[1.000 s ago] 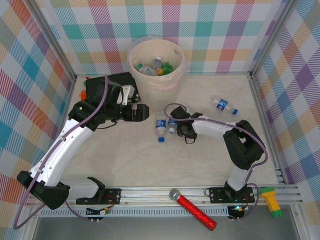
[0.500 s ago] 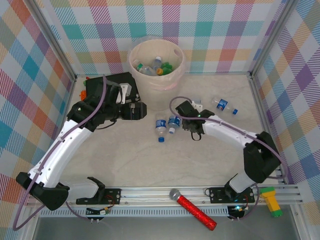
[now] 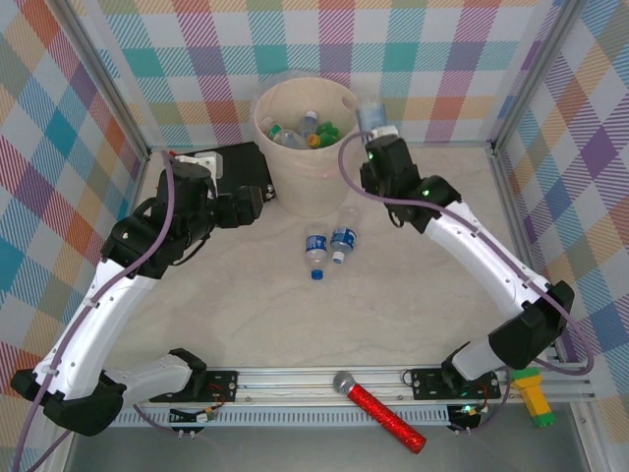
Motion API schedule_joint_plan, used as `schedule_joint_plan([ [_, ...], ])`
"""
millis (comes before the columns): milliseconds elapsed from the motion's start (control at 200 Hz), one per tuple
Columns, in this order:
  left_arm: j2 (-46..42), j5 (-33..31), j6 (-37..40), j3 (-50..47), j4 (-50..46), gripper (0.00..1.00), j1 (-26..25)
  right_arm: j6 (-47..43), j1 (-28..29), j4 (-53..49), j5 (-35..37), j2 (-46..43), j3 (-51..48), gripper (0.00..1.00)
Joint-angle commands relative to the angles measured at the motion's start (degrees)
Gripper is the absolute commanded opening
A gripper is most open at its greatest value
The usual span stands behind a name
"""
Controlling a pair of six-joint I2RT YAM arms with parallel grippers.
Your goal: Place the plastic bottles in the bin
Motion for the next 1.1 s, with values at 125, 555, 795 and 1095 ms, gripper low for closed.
schedule_joint_plan([
  [125, -0.4, -0.3, -0.4, 0.0, 0.3, 1.0, -0.6, -21.4, -3.3, 2.3, -8.7, 8.7, 14.4, 0.3],
  [555, 0.6, -1.9, -1.2, 3.1, -2.8, 1.0, -0.6, -31.6, -4.9, -2.8, -14.7, 28.5, 40.2, 0.31],
  [795, 0.7, -2.3, -2.3, 4.1, -3.1, 1.0, -0.7, -31.3, -6.6, -2.0, -17.1, 34.2, 47.1, 0.3],
  [1095, 1.0, -2.8, -2.7, 4.8, -3.0, 1.0, -0.7, -31.1, -7.2, -0.8, -19.1, 35.6, 47.9, 0.31],
])
